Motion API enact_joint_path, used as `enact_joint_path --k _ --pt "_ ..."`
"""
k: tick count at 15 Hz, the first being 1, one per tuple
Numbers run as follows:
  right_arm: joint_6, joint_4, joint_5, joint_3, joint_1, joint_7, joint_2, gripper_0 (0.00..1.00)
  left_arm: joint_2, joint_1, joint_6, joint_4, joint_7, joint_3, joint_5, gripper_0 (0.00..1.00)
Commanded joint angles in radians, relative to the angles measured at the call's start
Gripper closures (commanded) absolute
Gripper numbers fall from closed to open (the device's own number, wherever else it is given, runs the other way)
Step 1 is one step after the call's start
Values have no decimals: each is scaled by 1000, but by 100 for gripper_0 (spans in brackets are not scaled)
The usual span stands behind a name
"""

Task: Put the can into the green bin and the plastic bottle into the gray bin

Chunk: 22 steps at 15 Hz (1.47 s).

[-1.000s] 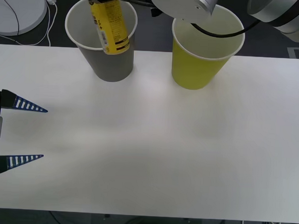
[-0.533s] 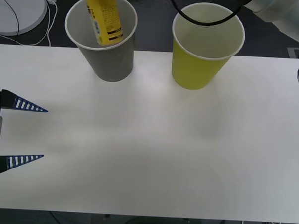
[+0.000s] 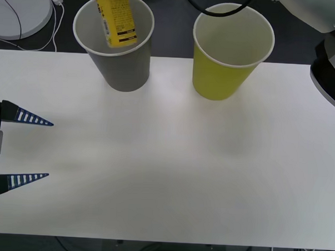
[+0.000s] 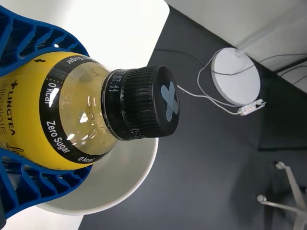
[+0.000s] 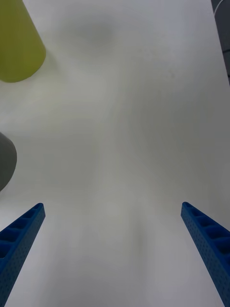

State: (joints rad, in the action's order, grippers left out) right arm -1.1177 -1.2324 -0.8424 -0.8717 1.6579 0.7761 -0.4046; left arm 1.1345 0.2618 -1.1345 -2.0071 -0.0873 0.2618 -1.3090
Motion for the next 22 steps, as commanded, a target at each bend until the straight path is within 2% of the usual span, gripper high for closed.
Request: enact_joint_path --k 1,5,10,20,22 --pt "-28 91 -32 -1 42 9 36 100 0 0 0 0 0 0 0 0" --pt "-39 205 -66 0 83 20 79 100 0 0 0 0 0 0 0 0" --pt "-37 320 -60 0 123 26 130 100 0 0 0 0 0 0 0 0" --pt "-8 356 -40 0 134 28 139 100 0 0 0 0 0 0 0 0" --pt "-7 356 -38 0 134 18 139 0 0 0 0 0 0 0 0 0"
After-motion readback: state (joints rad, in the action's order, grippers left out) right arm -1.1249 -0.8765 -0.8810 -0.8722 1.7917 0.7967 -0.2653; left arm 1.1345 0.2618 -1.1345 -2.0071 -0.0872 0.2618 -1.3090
